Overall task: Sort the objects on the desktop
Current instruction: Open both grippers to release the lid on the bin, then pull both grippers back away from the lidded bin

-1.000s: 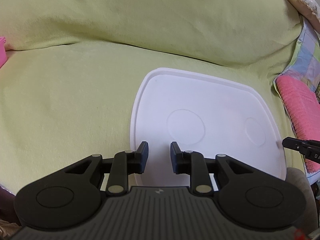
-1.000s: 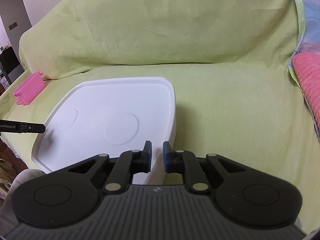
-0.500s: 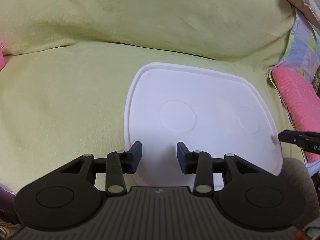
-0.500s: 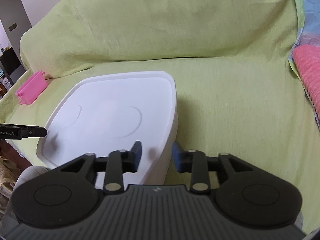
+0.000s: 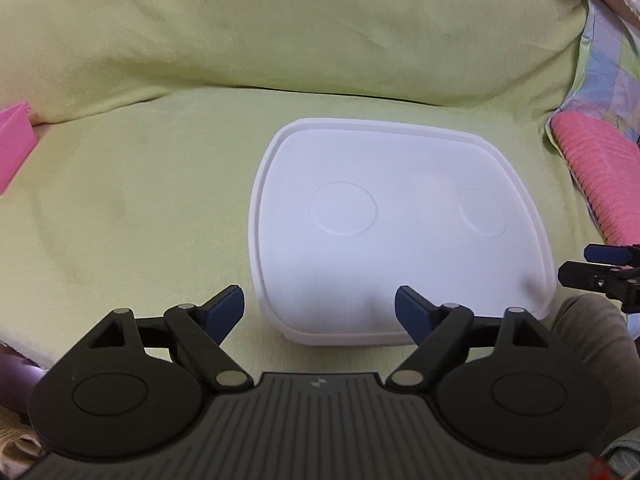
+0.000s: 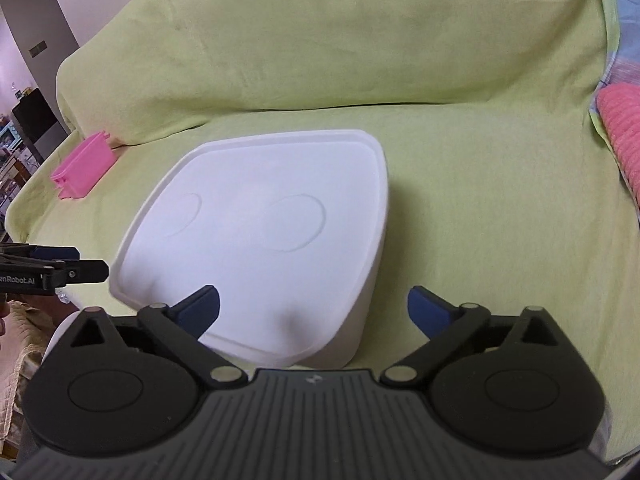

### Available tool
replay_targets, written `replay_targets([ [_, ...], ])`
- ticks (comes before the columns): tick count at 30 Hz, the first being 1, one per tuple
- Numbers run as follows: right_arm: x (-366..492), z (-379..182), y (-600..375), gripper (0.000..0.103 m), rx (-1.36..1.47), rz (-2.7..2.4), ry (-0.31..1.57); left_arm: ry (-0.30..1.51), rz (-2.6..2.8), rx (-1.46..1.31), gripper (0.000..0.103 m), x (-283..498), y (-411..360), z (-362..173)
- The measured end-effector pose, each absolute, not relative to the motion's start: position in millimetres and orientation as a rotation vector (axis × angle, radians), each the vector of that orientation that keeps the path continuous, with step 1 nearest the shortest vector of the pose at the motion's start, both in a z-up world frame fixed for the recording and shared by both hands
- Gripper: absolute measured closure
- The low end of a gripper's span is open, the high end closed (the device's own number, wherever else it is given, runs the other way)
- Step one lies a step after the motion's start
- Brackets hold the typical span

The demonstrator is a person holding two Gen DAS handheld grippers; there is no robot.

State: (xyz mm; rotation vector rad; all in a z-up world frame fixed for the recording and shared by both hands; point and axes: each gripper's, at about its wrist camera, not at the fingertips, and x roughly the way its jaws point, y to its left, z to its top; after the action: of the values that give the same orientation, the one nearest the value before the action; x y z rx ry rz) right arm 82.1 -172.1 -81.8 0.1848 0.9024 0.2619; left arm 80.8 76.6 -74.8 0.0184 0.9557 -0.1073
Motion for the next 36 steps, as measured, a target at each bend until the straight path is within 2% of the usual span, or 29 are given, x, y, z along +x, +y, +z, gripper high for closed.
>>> replay_targets([
  [2,78,-80,-171,0.001,0.189,0.263,0.905,0.951,-0.105,0.028,0.013,76,71,-72],
  [9,59,-72,-166,0.001,0.182,0.268,0.917,0.945,-0.094,0.025,0.011,57,64,-67],
  [13,44,-66,-158,0.001,0.145,0.280,0.919,0.945,-0.094,0.018,0.005,48,60,-65],
  [29,-1,-55,-151,0.001,0.097,0.204,0.926,0.962,-0.105,0.071,0.005,2,39,-66],
  [36,-15,-51,-174,0.001,0.268,0.235,0.916,0.962,-0.105,0.090,0.005,-6,32,-66],
])
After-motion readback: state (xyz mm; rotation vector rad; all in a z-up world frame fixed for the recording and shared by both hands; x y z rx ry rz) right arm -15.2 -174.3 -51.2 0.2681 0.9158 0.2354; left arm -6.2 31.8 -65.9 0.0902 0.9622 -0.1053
